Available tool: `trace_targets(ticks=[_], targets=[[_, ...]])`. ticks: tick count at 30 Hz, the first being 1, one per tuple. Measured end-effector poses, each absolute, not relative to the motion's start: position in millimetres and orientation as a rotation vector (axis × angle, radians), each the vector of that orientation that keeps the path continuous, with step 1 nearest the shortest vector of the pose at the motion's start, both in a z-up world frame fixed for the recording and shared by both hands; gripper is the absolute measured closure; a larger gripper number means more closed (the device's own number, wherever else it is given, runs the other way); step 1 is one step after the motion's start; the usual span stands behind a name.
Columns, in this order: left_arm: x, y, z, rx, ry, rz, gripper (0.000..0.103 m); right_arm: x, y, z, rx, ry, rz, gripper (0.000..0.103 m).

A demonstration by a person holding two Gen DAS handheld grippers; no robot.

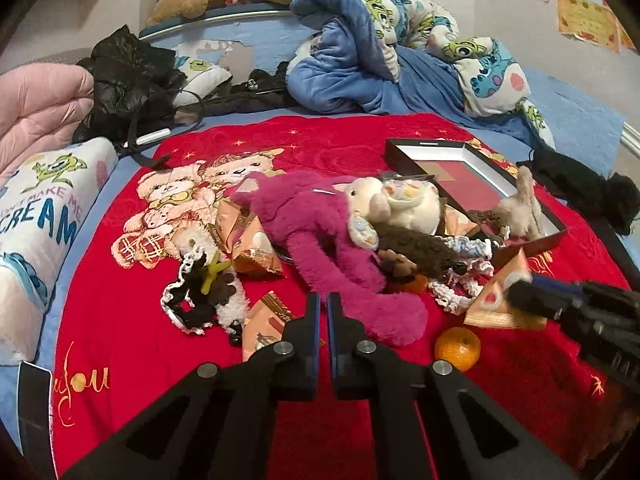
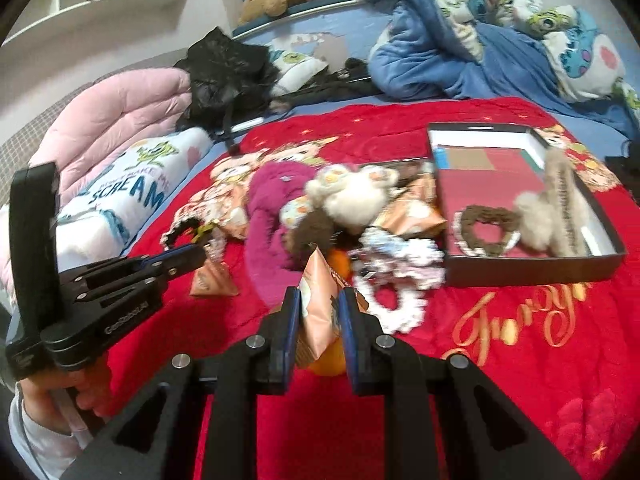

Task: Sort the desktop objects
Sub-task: 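Lift the snack packets with both tools away from the pile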

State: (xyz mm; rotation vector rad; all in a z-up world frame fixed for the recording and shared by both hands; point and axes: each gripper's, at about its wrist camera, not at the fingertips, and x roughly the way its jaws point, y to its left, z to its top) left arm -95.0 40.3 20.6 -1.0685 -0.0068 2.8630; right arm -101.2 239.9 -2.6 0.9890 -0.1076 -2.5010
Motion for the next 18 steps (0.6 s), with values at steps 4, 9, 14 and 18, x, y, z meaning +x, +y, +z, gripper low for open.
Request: trace_targets(ticks=[4, 9, 14, 18], targets=[[-96.1, 32.9, 17.8, -1.096, -0.012, 2.862, 0.099, -104.5, 260.8, -1.4, 0.991, -0.163, -2.542, 0.084], [-97.7, 23.5, 9.7, -1.138, 0.051, 2.858, 0.089, -106.8, 261.8, -1.7, 0.981, -0.19, -2.542, 0.084], [-99.7, 19.9, -5.9, -1.161, 0.086, 2.836, 0.073, -111.4, 245.6, -3.6, 0.974, -0.197, -2.513, 0.084], [-103.1, 18.4, -14.2, -1.156, 0.088, 2.849, 0.062, -115.9, 228.3, -5.2, 0.966, -0.204, -2.486, 0.084]])
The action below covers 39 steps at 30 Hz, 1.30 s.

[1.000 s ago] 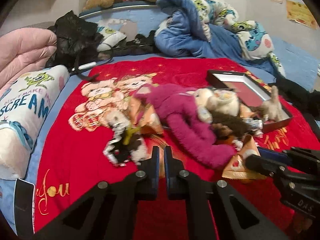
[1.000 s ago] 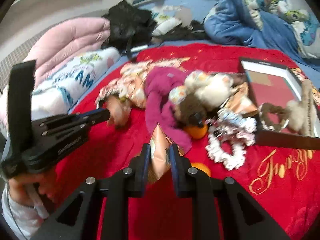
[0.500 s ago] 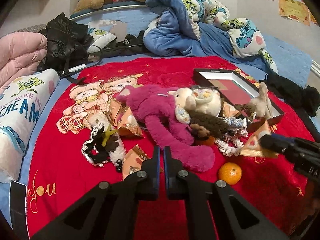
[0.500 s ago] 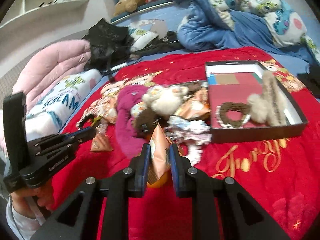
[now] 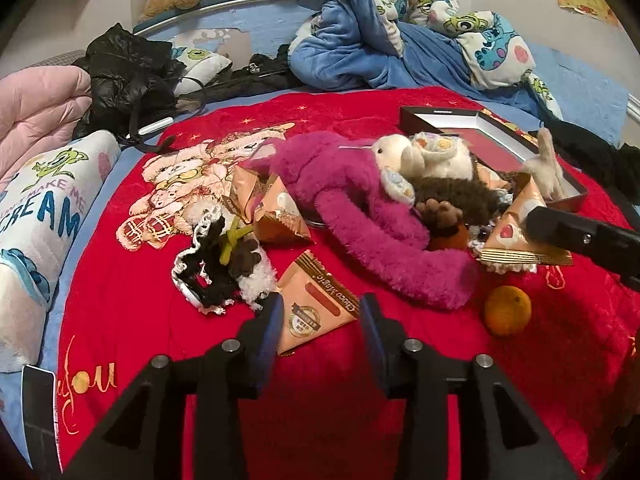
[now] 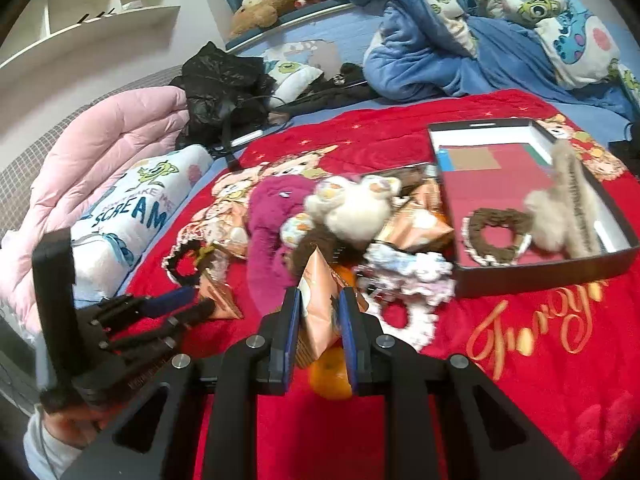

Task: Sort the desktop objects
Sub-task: 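Lift the snack packets with both tools away from the pile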

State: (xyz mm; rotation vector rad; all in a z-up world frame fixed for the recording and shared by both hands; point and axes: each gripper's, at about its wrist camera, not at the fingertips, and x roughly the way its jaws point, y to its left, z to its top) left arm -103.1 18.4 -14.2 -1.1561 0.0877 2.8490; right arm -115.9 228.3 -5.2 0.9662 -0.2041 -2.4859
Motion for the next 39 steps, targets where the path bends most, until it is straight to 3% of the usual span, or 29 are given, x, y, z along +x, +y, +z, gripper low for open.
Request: trace_targets(ticks=[3, 11, 13, 15, 18, 39], targets=[[-110.8, 15.6, -21.4, -1.182, 0.081, 2.861, 0.058, -118.5, 220.3, -5.0, 0.96, -0.213, -2.477, 0.084], [-131.4, 17.3, -41.3, -1.266, 0.035, 2.822, 0.057, -120.6, 220.7, -3.9, 0.956, -0.232, -2.48, 0.084], [-132.3, 16.6, -42.6, -1.267, 0.024, 2.816, 0.061, -121.1, 221.9, -4.5, 0.958, -0.227, -2.484, 0.084], [-132.2, 14.8, -43.2, -1.265, 0.008, 2.821, 0.073, -120.7, 221.4, -5.0, 0.96, -0.219, -2.484, 0.084], [-131.2, 13.8, -42.4, -1.259, -0.009, 2.818, 0.076, -120.5, 221.4, -5.5, 0.959, -0.214, -2.484, 0.084], [-97.1, 24.9, 6.0, -1.066, -0.001, 2.867, 0.079, -113.7, 224.5, 3.1, 0.921, -0.201, -2.501, 0.084]])
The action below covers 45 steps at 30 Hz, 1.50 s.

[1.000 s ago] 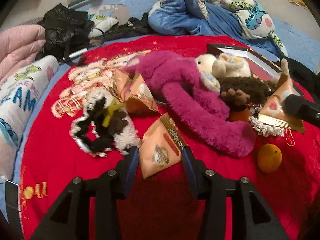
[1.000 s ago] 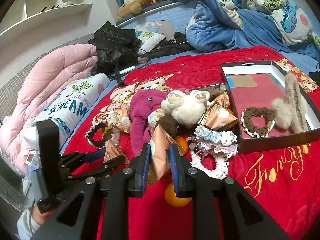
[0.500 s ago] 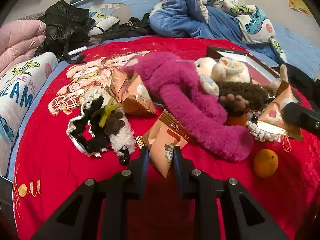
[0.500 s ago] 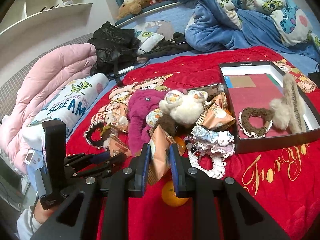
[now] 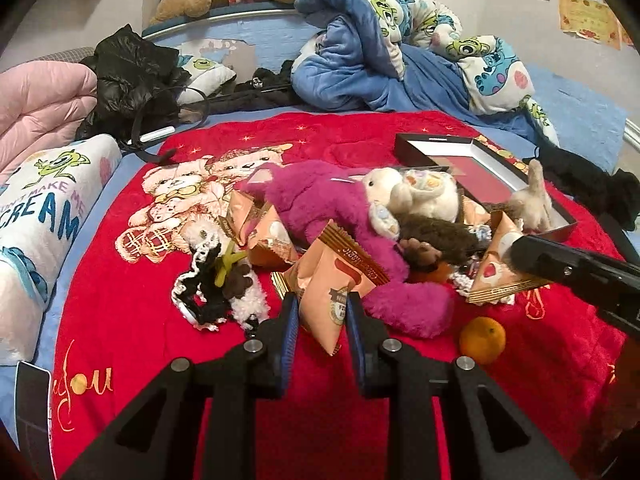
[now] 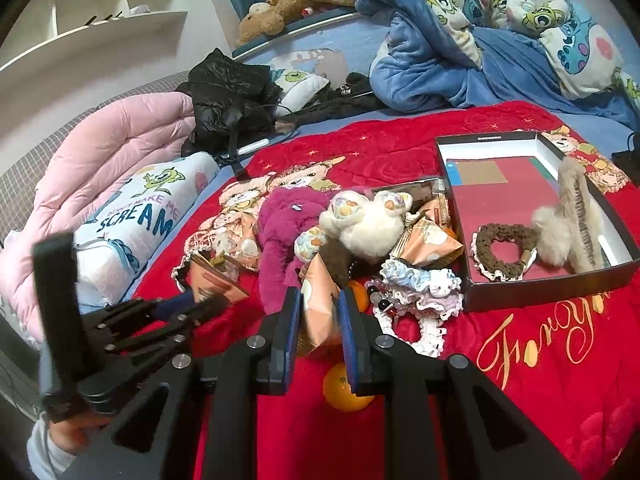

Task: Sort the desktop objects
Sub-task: 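Lift the snack packets with both tools away from the pile, then carry the packets with both tools over the black box and lower them inside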

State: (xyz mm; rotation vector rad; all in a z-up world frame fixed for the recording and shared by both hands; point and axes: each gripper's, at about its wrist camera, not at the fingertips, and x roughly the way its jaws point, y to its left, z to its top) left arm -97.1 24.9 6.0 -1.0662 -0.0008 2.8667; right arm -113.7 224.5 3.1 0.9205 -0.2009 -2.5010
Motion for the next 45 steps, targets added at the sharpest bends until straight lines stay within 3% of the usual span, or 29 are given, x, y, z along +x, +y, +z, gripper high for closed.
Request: trace_targets(ticks=[10, 27, 45], targets=[[-88.4, 59.1, 22.6, -1.002, -0.013, 2.818, 0.079, -103.9, 255.6, 11.4, 0.89, -0.255, -2.536, 0.085], [-78.7, 169.7, 26.2, -0.938, 0.041, 2.616, 0.079, -77.3, 406.6, 17.2, 0.859, -0.477, -2.77, 0.085], [-157.0, 228.3, 28.0, -0.978, 0.05, 2.625, 0.079, -146.6, 407.7, 13.8, 0.834, -0.556, -2.696, 0.085]])
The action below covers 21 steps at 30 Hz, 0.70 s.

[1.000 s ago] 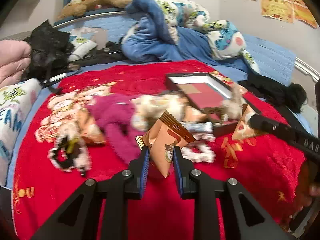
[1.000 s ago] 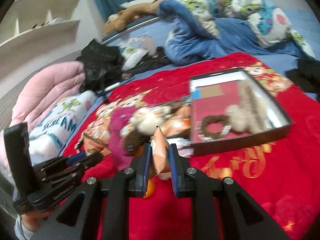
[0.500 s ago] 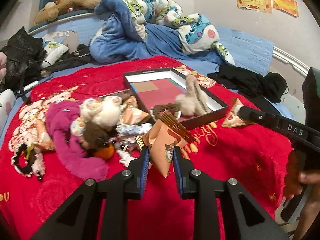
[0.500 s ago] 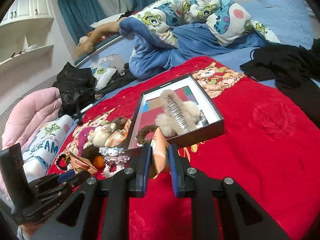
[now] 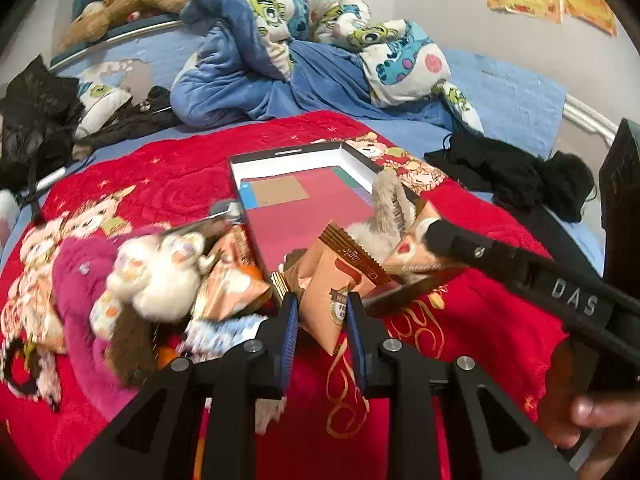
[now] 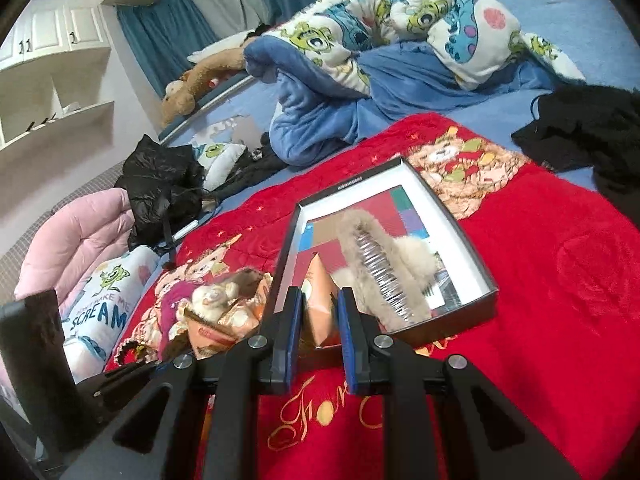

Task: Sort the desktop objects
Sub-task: 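Carry the packets with both tools over the black box and lower them inside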

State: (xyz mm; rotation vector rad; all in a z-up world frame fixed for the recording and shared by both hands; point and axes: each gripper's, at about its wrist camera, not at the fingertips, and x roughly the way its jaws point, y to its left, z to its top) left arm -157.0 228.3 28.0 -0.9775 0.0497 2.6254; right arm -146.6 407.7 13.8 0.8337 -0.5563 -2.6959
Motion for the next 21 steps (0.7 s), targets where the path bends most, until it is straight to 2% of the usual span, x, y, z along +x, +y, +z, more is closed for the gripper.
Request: trace_targets(ticks=[21], targets=[[-221.2, 258.6, -14.8, -1.115, 0.109, 2.576, 0.078, -212.6, 412.1, -24.9, 1.06, -0.527, -2.702, 0.086]])
